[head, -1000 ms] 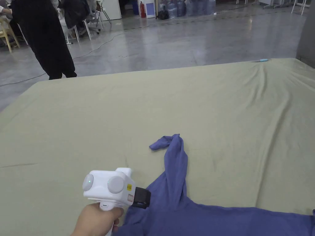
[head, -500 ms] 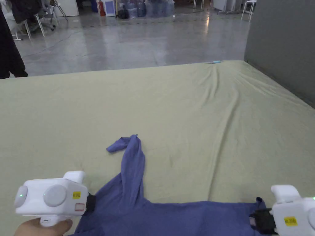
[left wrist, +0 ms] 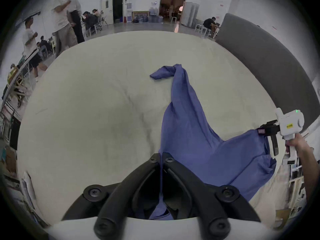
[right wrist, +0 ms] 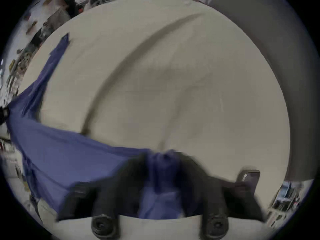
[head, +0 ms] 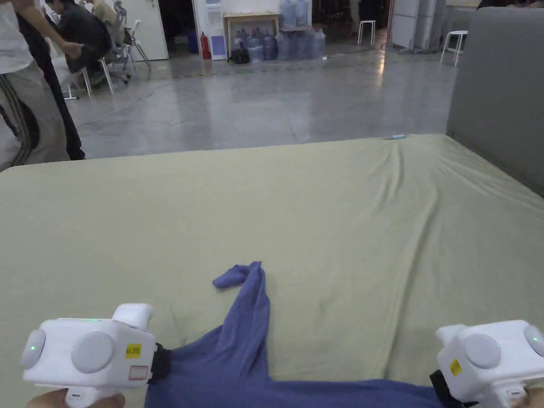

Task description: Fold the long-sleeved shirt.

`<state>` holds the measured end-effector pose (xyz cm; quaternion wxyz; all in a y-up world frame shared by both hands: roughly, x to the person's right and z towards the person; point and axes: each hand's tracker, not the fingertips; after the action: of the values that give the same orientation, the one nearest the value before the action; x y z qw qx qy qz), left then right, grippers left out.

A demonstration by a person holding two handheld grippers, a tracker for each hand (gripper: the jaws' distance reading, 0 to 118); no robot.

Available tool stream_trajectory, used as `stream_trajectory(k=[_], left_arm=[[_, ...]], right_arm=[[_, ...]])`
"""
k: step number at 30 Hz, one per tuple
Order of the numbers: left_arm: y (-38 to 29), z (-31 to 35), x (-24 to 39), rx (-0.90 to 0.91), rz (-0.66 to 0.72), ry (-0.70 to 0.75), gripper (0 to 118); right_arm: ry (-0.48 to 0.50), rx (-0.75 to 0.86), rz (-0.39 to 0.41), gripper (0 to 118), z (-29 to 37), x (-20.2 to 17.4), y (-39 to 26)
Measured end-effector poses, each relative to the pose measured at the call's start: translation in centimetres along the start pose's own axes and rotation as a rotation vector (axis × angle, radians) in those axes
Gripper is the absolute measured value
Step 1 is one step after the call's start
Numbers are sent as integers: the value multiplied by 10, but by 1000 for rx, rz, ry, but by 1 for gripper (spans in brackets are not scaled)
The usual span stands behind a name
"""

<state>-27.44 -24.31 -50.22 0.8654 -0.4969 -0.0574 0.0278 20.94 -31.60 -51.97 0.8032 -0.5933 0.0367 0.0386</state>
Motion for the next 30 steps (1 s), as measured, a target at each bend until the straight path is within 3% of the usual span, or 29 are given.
stream_trajectory(k=[1, 4, 7, 16, 19, 23, 25, 30], left_arm=[[1, 7, -1, 3, 0, 0, 0], [6, 37, -4, 26, 5, -28, 0], [20, 79, -7, 62, -37, -23, 0], [121, 225, -16, 305, -128, 76, 0], [170, 261, -17, 385, -128, 125, 0], [234, 299, -14, 494, -112, 171, 0], [264, 313, -13, 534, -101, 198, 0], [334, 352, -19, 645, -18, 241, 0]], right_arm=[[-10, 36, 55, 2, 10, -4, 1], [6, 131, 100, 1, 57, -4, 3], [1, 228, 198, 1, 119, -9, 8], [-176, 507, 414, 1, 292, -36, 79], [-179, 573, 396, 1, 341, -44, 126], [-324, 688, 434, 1, 399, -65, 189], [-327, 702, 413, 1, 424, -71, 219], [-445, 802, 402, 1, 478, -84, 276]])
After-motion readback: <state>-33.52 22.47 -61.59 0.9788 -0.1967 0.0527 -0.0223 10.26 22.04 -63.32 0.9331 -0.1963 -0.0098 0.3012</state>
